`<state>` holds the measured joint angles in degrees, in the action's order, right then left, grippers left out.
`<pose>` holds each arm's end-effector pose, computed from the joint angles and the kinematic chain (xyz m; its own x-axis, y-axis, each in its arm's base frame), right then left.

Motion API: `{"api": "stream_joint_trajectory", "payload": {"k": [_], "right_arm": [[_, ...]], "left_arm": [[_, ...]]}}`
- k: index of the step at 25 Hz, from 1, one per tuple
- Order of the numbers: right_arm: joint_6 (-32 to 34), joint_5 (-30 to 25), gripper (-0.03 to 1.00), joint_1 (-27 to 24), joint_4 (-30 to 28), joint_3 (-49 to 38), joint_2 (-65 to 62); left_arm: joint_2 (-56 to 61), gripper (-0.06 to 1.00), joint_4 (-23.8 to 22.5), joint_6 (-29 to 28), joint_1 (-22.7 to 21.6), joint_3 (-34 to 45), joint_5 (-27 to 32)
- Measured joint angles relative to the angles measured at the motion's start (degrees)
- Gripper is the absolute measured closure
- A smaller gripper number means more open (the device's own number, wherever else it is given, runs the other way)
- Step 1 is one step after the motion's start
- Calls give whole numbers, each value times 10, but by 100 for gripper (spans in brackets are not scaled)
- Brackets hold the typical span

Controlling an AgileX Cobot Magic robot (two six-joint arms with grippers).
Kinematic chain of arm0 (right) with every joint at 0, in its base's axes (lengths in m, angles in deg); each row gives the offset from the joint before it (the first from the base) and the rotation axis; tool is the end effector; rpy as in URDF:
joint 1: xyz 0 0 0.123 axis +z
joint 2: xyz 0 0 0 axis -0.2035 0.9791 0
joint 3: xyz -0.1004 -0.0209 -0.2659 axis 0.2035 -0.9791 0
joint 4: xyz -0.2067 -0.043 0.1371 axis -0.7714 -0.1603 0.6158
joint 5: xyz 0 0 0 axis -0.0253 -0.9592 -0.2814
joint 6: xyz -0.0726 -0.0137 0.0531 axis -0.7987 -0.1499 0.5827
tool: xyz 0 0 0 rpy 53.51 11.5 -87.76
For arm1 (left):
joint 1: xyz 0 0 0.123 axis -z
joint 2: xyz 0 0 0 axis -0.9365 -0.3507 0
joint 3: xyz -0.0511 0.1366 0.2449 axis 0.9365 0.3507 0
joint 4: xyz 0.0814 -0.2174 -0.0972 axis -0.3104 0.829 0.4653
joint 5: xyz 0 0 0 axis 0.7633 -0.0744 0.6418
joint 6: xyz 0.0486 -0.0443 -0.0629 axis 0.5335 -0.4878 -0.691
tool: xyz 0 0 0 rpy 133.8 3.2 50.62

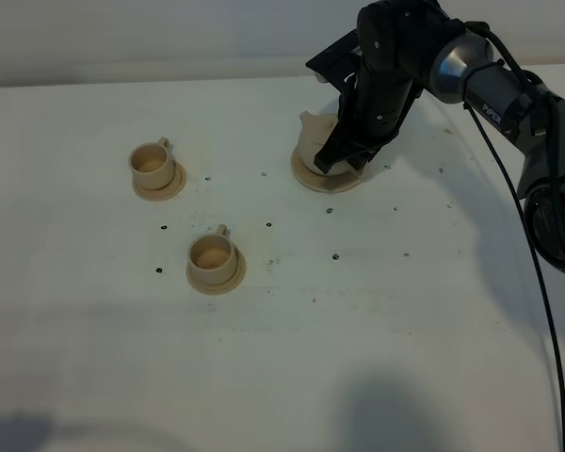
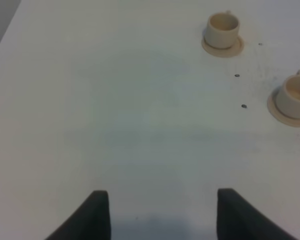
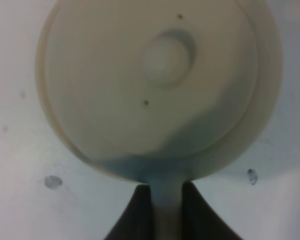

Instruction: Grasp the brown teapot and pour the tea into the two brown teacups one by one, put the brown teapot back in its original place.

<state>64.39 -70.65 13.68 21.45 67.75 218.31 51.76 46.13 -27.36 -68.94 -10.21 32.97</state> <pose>0.4670 0.2227 0.1639 -0.6864 -0.6932 -0.2199 -0.6980 0.7128 -0.0685 -0.0058 0.0006 0.2797 -0.4323 -0.0695 -0.8990 -0.0272 0.9976 -0.0641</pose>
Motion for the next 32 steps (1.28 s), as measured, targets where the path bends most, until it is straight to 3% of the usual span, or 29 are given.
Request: {"api": "stream_joint_trajectory", "payload": {"k": [25, 32], "right_arm": [[4, 16, 85, 0, 16, 0, -30], [0, 50, 85, 6, 41, 0, -36]], "left_arm": [[0, 47, 0, 0, 0, 0, 0], [0, 47, 0, 0, 0, 0, 0]]}}
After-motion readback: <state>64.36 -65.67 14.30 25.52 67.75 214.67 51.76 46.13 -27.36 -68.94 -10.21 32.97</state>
